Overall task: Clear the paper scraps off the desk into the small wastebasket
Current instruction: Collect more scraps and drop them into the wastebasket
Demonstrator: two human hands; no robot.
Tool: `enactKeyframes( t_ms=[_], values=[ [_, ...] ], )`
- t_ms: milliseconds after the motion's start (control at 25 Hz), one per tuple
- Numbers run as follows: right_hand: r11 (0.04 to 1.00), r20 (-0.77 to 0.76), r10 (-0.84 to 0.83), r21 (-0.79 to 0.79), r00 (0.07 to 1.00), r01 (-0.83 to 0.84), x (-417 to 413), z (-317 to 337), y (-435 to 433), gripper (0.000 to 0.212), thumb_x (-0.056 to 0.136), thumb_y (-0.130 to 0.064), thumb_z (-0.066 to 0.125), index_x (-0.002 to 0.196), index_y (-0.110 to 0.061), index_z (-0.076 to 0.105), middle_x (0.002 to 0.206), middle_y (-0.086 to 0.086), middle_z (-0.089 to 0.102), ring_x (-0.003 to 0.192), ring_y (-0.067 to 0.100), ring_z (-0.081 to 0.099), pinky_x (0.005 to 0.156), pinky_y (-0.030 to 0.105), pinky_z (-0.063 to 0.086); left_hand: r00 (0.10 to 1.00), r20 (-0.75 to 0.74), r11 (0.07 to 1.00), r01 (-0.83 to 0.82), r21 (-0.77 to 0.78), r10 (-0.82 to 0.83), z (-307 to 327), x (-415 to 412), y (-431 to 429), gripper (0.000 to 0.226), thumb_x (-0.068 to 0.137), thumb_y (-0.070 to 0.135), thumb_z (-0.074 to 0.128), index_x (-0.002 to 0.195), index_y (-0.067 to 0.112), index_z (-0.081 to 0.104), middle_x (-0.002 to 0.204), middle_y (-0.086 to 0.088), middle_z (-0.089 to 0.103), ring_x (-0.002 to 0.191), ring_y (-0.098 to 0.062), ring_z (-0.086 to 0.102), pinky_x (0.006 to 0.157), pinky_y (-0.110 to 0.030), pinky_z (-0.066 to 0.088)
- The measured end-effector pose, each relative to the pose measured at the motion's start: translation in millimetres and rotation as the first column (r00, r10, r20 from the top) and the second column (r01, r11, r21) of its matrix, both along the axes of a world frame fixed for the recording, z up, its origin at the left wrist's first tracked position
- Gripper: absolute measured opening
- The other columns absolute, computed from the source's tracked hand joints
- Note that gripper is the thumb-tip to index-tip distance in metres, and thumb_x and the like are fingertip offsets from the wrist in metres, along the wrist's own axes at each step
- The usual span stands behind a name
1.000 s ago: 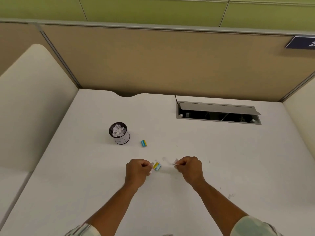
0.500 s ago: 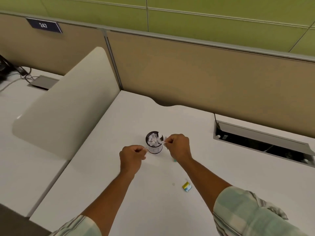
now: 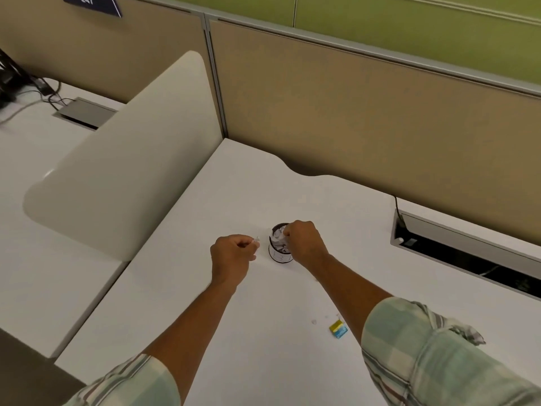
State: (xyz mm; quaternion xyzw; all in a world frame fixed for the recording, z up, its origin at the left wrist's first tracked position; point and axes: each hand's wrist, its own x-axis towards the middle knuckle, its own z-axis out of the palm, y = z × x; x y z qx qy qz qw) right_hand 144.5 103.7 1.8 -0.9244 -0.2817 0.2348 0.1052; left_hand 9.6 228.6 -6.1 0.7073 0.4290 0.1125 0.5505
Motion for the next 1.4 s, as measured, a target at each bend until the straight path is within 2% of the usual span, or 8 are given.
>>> enactKeyframes(
  t_ms=[120,240,360,560,760,960,1200,1400],
  values=[
    [0.999,0.039,0.046,-0.030,0.998,-0.044,3,3,-6,0.018,0.087,0.000,0.059,0.081,-0.014,0.069,0.091,0.011,0.067,0.086,0.027,0.064,0.062,0.028,0.051,1.000,-0.001,1.000,0.022,0.015,-0.022,0,11,-5,0.013,0.082,0.023,0.082,0.070,0.018,0.079,0.067,0.005,0.076,0.054,-0.010,0.074,0.050,-0.008,0.050],
    [0.994,0.064,-0.049,0.099,0.997,0.043,5,1,-19,0.035,0.086,0.005,0.056,0.111,-0.009,0.075,0.110,0.011,0.073,0.101,0.027,0.068,0.086,0.035,0.056,0.996,-0.007,0.993,0.090,0.071,-0.089,4,26,-13,0.011,0.082,0.018,0.081,0.071,0.016,0.080,0.066,0.003,0.075,0.055,-0.012,0.074,0.053,-0.015,0.054],
    [0.944,0.042,-0.247,0.237,0.968,0.230,5,-2,-32,0.033,0.090,0.004,0.054,0.109,-0.011,0.076,0.109,0.012,0.073,0.095,0.026,0.069,0.077,0.031,0.056,0.982,-0.033,0.964,0.187,0.187,-0.185,7,42,-20,0.007,0.081,0.016,0.080,0.075,0.012,0.081,0.067,-0.001,0.076,0.060,-0.018,0.074,0.064,-0.027,0.059],
    [0.872,-0.027,-0.358,0.349,0.933,0.344,-10,-10,-73,0.030,0.092,-0.003,0.051,0.104,-0.013,0.077,0.107,0.004,0.074,0.088,0.012,0.064,0.065,0.005,0.037,0.925,-0.171,0.878,0.376,0.295,-0.338,6,69,-27,0.008,0.081,0.010,0.076,0.076,0.007,0.081,0.078,-0.006,0.078,0.071,-0.019,0.072,0.071,-0.029,0.059],
    [0.850,-0.054,-0.401,0.350,0.914,0.394,-33,-19,-129,0.027,0.096,-0.006,0.052,0.108,-0.013,0.075,0.109,0.002,0.072,0.098,0.012,0.063,0.086,0.016,0.043,0.867,-0.276,0.829,0.486,0.277,-0.416,3,79,-33,0.006,0.080,0.007,0.077,0.075,0.006,0.076,0.082,-0.014,0.075,0.070,-0.021,0.066,0.065,-0.025,0.054],
    [0.810,-0.054,-0.476,0.361,0.878,0.462,-53,-25,-179,0.023,0.097,-0.007,0.056,0.107,-0.014,0.075,0.107,0.000,0.072,0.098,0.011,0.063,0.088,0.019,0.045,0.884,-0.262,0.813,0.462,0.354,-0.388,3,80,-30,0.026,0.086,-0.006,0.058,0.082,0.008,0.080,0.087,-0.007,0.078,0.078,-0.022,0.073,0.070,-0.029,0.060],
    [0.776,-0.063,-0.522,0.378,0.850,0.505,-64,-33,-220,0.020,0.097,-0.007,0.058,0.107,-0.013,0.075,0.107,0.002,0.073,0.096,0.011,0.063,0.087,0.019,0.046,0.928,-0.171,0.853,0.371,0.366,-0.330,9,77,-42,0.015,0.079,0.002,0.068,0.072,0.013,0.076,0.071,0.004,0.072,0.070,-0.017,0.071,0.060,-0.025,0.056],
    [0.839,-0.042,-0.473,0.281,0.880,0.465,-64,-47,-233,0.030,0.101,-0.010,0.049,0.119,-0.014,0.072,0.123,0.002,0.071,0.115,0.016,0.065,0.101,0.021,0.046,0.903,-0.055,0.737,0.381,0.559,-0.426,7,57,-82,0.018,0.090,0.000,0.060,0.090,0.006,0.077,0.092,-0.006,0.077,0.086,-0.018,0.070,0.082,-0.025,0.054]
  ],
)
